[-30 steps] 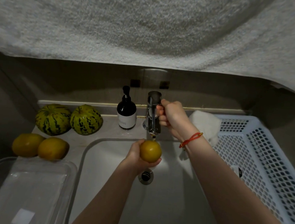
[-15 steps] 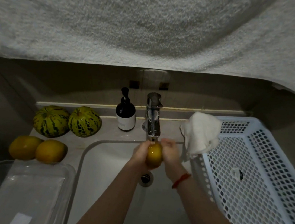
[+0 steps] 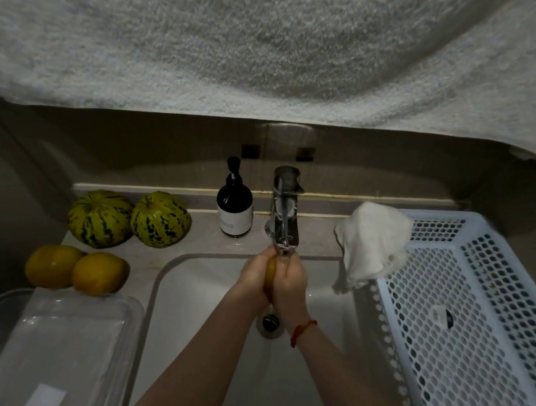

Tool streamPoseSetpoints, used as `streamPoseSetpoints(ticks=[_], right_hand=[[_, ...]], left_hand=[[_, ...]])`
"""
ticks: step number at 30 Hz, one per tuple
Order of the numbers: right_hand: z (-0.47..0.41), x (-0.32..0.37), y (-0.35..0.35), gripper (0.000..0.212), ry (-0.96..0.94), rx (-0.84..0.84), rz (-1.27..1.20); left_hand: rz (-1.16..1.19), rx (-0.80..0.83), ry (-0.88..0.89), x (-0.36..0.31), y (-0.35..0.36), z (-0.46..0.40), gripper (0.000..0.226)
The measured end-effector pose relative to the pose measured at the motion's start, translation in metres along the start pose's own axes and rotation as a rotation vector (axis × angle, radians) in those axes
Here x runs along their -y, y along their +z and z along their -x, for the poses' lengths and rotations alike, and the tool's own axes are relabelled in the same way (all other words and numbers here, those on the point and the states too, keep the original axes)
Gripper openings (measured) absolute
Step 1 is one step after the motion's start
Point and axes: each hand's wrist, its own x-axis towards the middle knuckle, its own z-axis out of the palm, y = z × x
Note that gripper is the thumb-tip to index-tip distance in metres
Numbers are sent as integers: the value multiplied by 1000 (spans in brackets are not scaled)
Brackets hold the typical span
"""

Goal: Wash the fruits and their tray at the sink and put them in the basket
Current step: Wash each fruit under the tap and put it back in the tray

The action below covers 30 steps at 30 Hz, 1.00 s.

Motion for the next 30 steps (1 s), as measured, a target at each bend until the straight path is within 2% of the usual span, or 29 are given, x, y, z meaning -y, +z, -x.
streamPoseSetpoints(ticks=[3, 5, 7, 9, 11, 14, 17, 19, 21, 22, 23, 26, 28, 30], right_hand=[[5, -5, -10, 26, 65, -26, -206], [8, -9, -18, 30, 110, -54, -312], [7, -13, -24, 26, 151, -71, -428], [5, -9, -27, 12, 249, -68, -543], [2, -2, -27, 3, 317, -60, -531], [-4, 1, -23, 20, 412, -54, -436], [-5, 2, -17, 20, 539, -50, -388], [-2, -1, -11, 21, 387, -125, -307], [5, -2, -6, 26, 166, -152, -250], [8, -1, -4, 25, 75, -132, -228], [9, -2, -3, 23, 8, -99, -208], [7, -4, -4, 23, -88, 20, -119], [9, -7, -9, 32, -142, 87, -79], [9, -12, -15, 34, -134, 124, -94]], left_hand=[[-76, -86, -2, 3, 8, -5, 29], [-251, -201, 147, 10, 16, -13, 20], [-404, -186, 317, 16, 21, -16, 18], [-452, -143, 403, 24, 20, -18, 14], [-472, -165, 461, 31, 17, -17, 13], [-309, -131, 512, 35, 12, -13, 25], [-83, -128, 421, 28, 8, -5, 27], [37, -143, 257, 23, 8, -4, 19], [126, -79, 66, 15, 9, -1, 33], [135, -46, 26, 12, 8, 0, 42], [121, -23, 5, 8, 6, 1, 46], [84, -21, -88, -3, 0, 4, 34], [72, -39, -140, -7, 0, 6, 29], [-49, -73, -34, -6, 6, 1, 19]])
